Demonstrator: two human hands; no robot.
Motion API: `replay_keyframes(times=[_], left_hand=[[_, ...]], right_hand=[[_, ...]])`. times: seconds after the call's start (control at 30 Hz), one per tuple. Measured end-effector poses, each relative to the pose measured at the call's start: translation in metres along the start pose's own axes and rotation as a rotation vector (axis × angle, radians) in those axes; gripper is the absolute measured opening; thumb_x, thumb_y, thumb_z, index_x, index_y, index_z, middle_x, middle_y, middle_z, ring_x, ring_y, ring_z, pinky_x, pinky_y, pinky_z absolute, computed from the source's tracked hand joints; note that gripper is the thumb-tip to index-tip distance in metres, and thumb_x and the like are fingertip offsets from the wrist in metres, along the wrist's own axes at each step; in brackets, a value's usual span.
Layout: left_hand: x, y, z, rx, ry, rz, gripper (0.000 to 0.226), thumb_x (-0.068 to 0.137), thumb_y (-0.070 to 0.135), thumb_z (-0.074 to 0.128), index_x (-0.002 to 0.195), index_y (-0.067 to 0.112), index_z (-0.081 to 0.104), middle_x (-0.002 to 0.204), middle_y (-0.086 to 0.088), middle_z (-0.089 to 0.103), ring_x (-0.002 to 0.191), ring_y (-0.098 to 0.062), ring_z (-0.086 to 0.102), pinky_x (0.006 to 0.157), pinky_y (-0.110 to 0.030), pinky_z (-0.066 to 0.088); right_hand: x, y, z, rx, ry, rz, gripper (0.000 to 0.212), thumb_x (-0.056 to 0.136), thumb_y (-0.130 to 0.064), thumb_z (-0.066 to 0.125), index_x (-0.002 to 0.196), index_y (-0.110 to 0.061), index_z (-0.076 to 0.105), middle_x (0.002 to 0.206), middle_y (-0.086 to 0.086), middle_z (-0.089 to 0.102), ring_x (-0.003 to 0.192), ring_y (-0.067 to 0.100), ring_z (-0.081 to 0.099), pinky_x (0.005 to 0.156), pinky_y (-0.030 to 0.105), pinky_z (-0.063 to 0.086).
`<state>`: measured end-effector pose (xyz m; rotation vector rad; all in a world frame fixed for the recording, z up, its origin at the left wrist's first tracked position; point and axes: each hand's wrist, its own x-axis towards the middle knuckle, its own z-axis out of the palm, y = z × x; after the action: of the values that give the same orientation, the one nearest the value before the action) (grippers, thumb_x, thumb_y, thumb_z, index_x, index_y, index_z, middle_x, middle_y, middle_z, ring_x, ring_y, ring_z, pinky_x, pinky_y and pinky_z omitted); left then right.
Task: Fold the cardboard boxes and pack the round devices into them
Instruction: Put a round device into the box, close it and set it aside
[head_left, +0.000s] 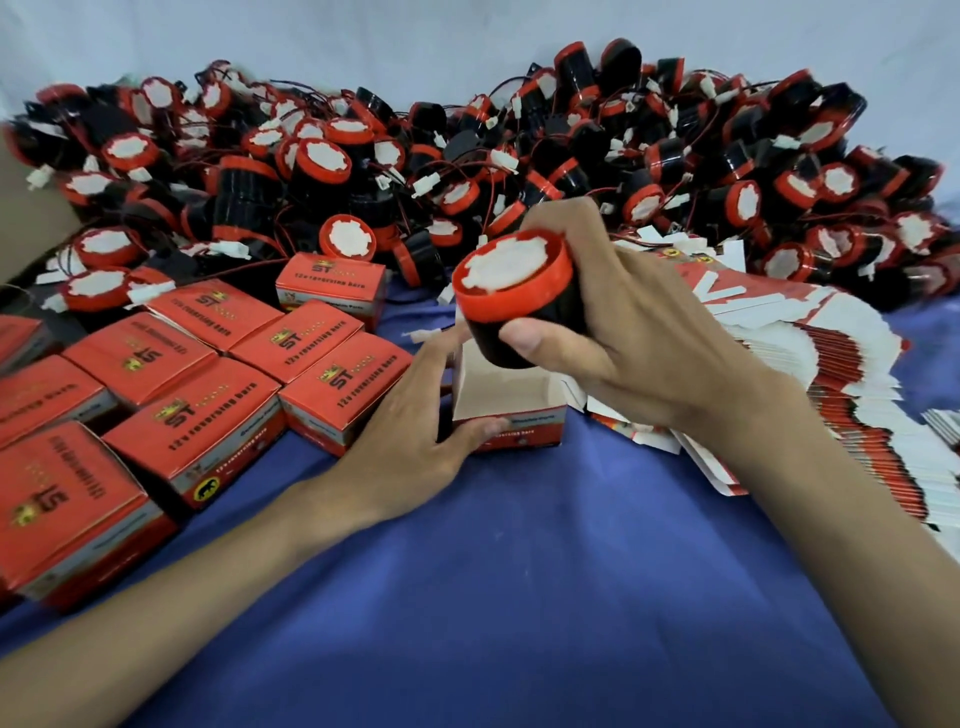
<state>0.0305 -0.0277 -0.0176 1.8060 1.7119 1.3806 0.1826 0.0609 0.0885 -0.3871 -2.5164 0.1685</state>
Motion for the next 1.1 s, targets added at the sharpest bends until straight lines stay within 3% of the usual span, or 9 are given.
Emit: replay_keyframes(times=[0.1,0.23,0.43,0.6,0.67,0.73,0.83,0.93,1.1], left_hand=[[0.0,0.003,-0.001,-0.075,0.002,-0.035,0.057,0.08,0.033,0.068,0.122,0.042,0.031,0.121,0.027,0.044,0.114,0.023,0.041,0.086,0.002,0.034],[0.0,0.001,-0.002,-0.135,0.005,-0.063,0.057,0.078,0.037,0.076,0.115,0.038,0.033,0.116,0.023,0.048,0.11,0.02,0.046,0.084,0.0,0.037],[0.001,-0.001,-0.001,-0.208,-0.024,-0.102,0.058,0.071,0.036,0.072,0.113,0.035,0.032,0.126,0.015,0.048,0.117,0.009,0.048,0.089,-0.007,0.04],[0.0,-0.002,-0.002,-0.188,-0.026,-0.076,0.06,0.073,0.029,0.078,0.113,0.036,0.034,0.124,0.021,0.047,0.118,0.014,0.045,0.088,-0.003,0.038],[0.0,-0.001,-0.002,-0.173,-0.031,-0.082,0.059,0.072,0.033,0.075,0.114,0.036,0.034,0.126,0.021,0.047,0.12,0.011,0.044,0.09,-0.006,0.039],[0.0,-0.002,-0.002,-0.161,-0.032,-0.086,0.059,0.073,0.04,0.075,0.114,0.038,0.033,0.125,0.024,0.048,0.122,0.008,0.045,0.093,-0.01,0.04],[-0.001,-0.001,-0.002,-0.126,-0.037,-0.092,0.06,0.071,0.054,0.07,0.115,0.041,0.031,0.128,0.02,0.047,0.125,0.003,0.045,0.097,-0.019,0.04],[-0.001,0.0,-0.002,-0.132,-0.027,-0.081,0.06,0.074,0.045,0.075,0.114,0.038,0.032,0.126,0.021,0.047,0.122,0.011,0.043,0.092,-0.008,0.039],[0.0,0.0,-0.002,-0.15,-0.024,-0.086,0.057,0.075,0.041,0.075,0.114,0.039,0.034,0.126,0.016,0.051,0.122,0.005,0.046,0.089,-0.008,0.04]], right_hand=[[0.001,0.008,0.012,0.164,-0.135,0.028,0.062,0.088,-0.06,0.047,0.128,-0.013,0.042,0.106,-0.007,0.05,0.087,0.012,0.051,0.074,0.028,0.042],[0.0,0.019,0.022,0.203,-0.257,0.011,0.061,0.087,-0.054,0.052,0.133,-0.015,0.048,0.119,0.002,0.045,0.107,0.012,0.049,0.092,0.033,0.042],[-0.001,0.028,0.014,-0.091,-0.307,0.019,0.062,0.092,-0.064,0.033,0.135,-0.022,0.047,0.111,-0.001,0.055,0.091,0.022,0.055,0.074,0.037,0.045],[-0.002,0.025,0.011,-0.242,-0.37,0.0,0.031,0.102,-0.032,0.032,0.122,-0.025,0.055,0.115,-0.004,0.064,0.091,0.025,0.059,0.068,0.041,0.047],[-0.002,0.021,0.009,-0.17,-0.409,0.056,0.045,0.096,-0.054,0.027,0.116,-0.028,0.059,0.108,-0.006,0.063,0.093,0.022,0.059,0.072,0.042,0.048],[-0.003,0.014,0.011,-0.212,-0.408,0.118,0.071,0.077,-0.082,0.022,0.114,-0.034,0.059,0.105,-0.011,0.06,0.094,0.018,0.058,0.072,0.035,0.044],[-0.005,0.006,0.022,-0.419,-0.431,0.104,0.076,0.064,-0.088,0.041,0.117,-0.033,0.049,0.105,-0.011,0.05,0.093,0.015,0.052,0.066,0.03,0.031],[-0.002,0.008,0.02,-0.391,-0.44,0.104,0.067,0.064,-0.081,0.055,0.104,-0.028,0.045,0.096,-0.013,0.042,0.081,0.012,0.04,0.057,0.028,0.025],[-0.001,0.015,0.009,-0.201,-0.442,0.097,0.056,0.069,-0.065,0.064,0.11,-0.027,0.06,0.107,-0.01,0.049,0.087,0.014,0.05,0.065,0.028,0.037]])
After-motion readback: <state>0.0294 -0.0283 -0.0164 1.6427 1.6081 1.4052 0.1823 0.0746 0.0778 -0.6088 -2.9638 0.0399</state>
